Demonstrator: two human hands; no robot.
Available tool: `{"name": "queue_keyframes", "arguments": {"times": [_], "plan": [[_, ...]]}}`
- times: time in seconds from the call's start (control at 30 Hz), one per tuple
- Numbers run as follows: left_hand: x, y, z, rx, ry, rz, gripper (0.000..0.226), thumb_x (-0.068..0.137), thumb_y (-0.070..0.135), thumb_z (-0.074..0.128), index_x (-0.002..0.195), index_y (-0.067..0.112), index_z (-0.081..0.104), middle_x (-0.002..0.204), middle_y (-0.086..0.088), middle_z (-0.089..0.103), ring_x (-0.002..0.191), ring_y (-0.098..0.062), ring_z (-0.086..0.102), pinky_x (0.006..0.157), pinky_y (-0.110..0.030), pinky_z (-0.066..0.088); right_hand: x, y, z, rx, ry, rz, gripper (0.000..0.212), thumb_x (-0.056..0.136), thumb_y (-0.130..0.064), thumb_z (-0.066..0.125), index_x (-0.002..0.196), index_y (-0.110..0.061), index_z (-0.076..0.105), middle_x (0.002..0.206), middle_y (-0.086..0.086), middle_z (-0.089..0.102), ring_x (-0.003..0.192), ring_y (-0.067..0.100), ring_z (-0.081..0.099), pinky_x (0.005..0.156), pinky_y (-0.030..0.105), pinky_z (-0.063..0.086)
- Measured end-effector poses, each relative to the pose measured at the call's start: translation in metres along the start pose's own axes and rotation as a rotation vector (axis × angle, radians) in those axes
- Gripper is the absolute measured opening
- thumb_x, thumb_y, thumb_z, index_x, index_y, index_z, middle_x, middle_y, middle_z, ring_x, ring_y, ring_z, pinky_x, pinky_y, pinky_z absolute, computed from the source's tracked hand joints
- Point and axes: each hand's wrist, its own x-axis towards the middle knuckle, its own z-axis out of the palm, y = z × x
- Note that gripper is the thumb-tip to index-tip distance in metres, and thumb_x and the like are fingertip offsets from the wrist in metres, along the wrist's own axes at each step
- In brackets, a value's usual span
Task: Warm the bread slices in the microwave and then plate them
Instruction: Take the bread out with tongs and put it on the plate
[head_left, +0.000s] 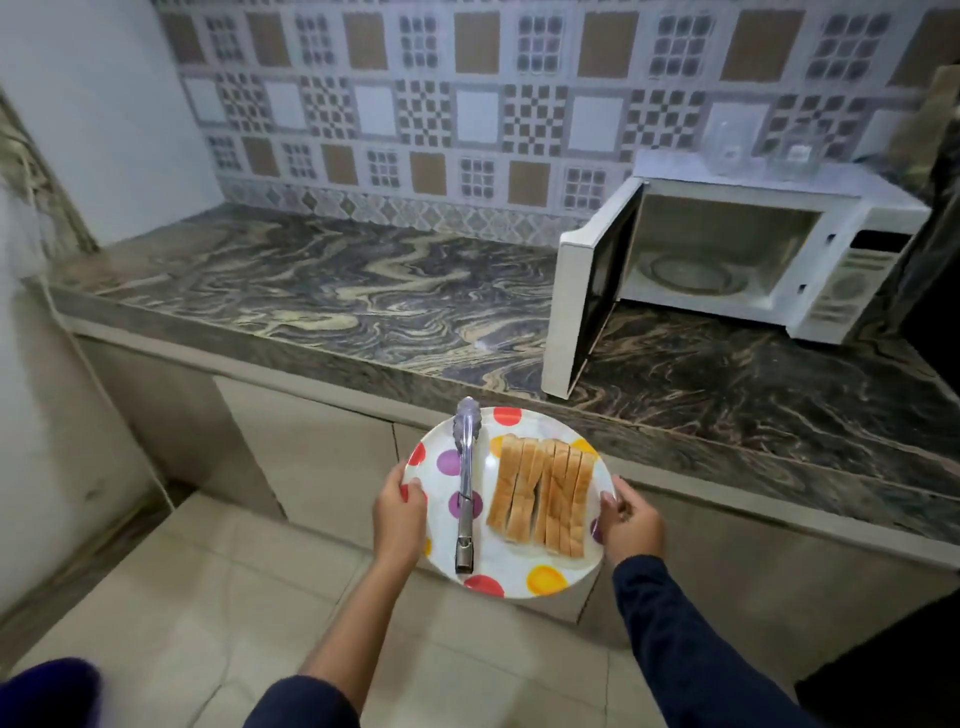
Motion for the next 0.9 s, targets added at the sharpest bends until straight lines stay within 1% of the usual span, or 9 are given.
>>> {"name": "queue_keyframes", "arguments": {"times": [0.17, 0.23, 0.27, 0.37, 0.5, 0.6, 0.67, 0.77, 0.9], "plan": [[0.043, -0.008, -0.044, -0.020, 0.136, -0.052, 0.033, 0.090, 0.002, 0.038, 0.109, 0.016, 0.061, 0.095, -0.006, 0.067, 0.085, -0.024, 0.059, 0.074, -0.032, 0.047, 0.018, -0.025, 0.074, 0.016, -0.100, -0.023, 0.033, 0.091, -0.007, 0.054, 0.123, -0.001, 0.059, 0.118, 0.016, 0.065, 0.105, 0.033, 0.061, 0.098, 0.045, 0.048], [0.066, -0.009, -0.056, -0.015, 0.184, -0.062, 0.034, 0.089, 0.002, 0.038, 0.111, 0.014, 0.062, 0.097, -0.007, 0.067, 0.086, -0.025, 0.060, 0.075, -0.033, 0.049, 0.033, -0.035, 0.106, 0.043, -0.144, -0.023, 0.033, 0.090, -0.006, 0.055, 0.123, -0.002, 0.060, 0.113, 0.016, 0.067, 0.093, 0.031, 0.064, 0.091, 0.049, 0.052], [0.079, -0.010, -0.061, -0.016, 0.211, -0.068, 0.035, 0.089, 0.001, 0.038, 0.112, 0.014, 0.062, 0.098, -0.007, 0.068, 0.088, -0.025, 0.061, 0.077, -0.035, 0.050, 0.042, -0.040, 0.122, 0.066, -0.167, -0.023, 0.033, 0.090, -0.006, 0.055, 0.123, -0.003, 0.060, 0.110, 0.016, 0.068, 0.084, 0.029, 0.063, 0.083, 0.046, 0.056], [0.120, -0.006, -0.070, -0.032, 0.277, -0.065, 0.036, 0.089, 0.000, 0.039, 0.113, 0.015, 0.061, 0.098, -0.004, 0.066, 0.091, -0.024, 0.061, 0.083, -0.038, 0.050, 0.074, -0.057, 0.166, 0.091, -0.221, -0.037, 0.032, 0.090, -0.006, 0.054, 0.121, -0.005, 0.061, 0.105, 0.014, 0.068, 0.072, 0.024, 0.061, 0.056, 0.019, 0.057], [0.177, -0.003, -0.068, -0.040, 0.328, -0.076, 0.033, 0.090, 0.000, 0.038, 0.113, 0.013, 0.060, 0.095, -0.005, 0.065, 0.090, -0.025, 0.060, 0.075, -0.032, 0.048, 0.116, -0.082, 0.210, 0.079, -0.267, -0.049, 0.033, 0.090, -0.009, 0.053, 0.122, -0.008, 0.061, 0.099, 0.008, 0.067, 0.077, 0.025, 0.062, 0.082, 0.034, 0.054], [0.214, 0.006, -0.058, -0.043, 0.331, -0.075, 0.031, 0.091, 0.001, 0.038, 0.107, 0.017, 0.059, 0.089, -0.003, 0.065, 0.082, -0.022, 0.060, 0.067, -0.029, 0.047, 0.149, -0.097, 0.229, 0.039, -0.258, -0.060, 0.032, 0.090, -0.010, 0.052, 0.120, -0.009, 0.062, 0.081, 0.009, 0.063, 0.062, 0.021, 0.056, 0.072, 0.026, 0.046], [0.235, 0.012, -0.050, -0.040, 0.325, -0.088, 0.031, 0.090, -0.002, 0.037, 0.102, 0.018, 0.057, 0.082, 0.001, 0.063, 0.073, -0.017, 0.057, 0.060, -0.025, 0.044, 0.171, -0.104, 0.240, -0.002, -0.254, -0.070, 0.031, 0.090, -0.010, 0.052, 0.120, -0.009, 0.062, 0.076, 0.012, 0.061, 0.061, 0.025, 0.056, 0.070, 0.025, 0.043], [0.268, 0.011, -0.039, -0.049, 0.278, -0.084, 0.036, 0.088, -0.005, 0.036, 0.105, 0.016, 0.059, 0.085, -0.002, 0.064, 0.078, -0.021, 0.057, 0.065, -0.027, 0.043, 0.195, -0.110, 0.252, -0.041, -0.224, -0.070, 0.032, 0.091, -0.008, 0.052, 0.121, -0.006, 0.062, 0.086, 0.019, 0.067, 0.071, 0.026, 0.055, 0.075, 0.027, 0.043], [0.320, 0.007, -0.018, -0.024, 0.202, -0.106, 0.035, 0.088, -0.004, 0.036, 0.107, 0.016, 0.059, 0.094, -0.004, 0.065, 0.084, -0.022, 0.057, 0.068, -0.028, 0.043, 0.229, -0.114, 0.266, -0.070, -0.176, -0.055, 0.031, 0.092, -0.010, 0.052, 0.121, -0.006, 0.061, 0.097, 0.016, 0.068, 0.083, 0.027, 0.057, 0.080, 0.028, 0.044]]}}
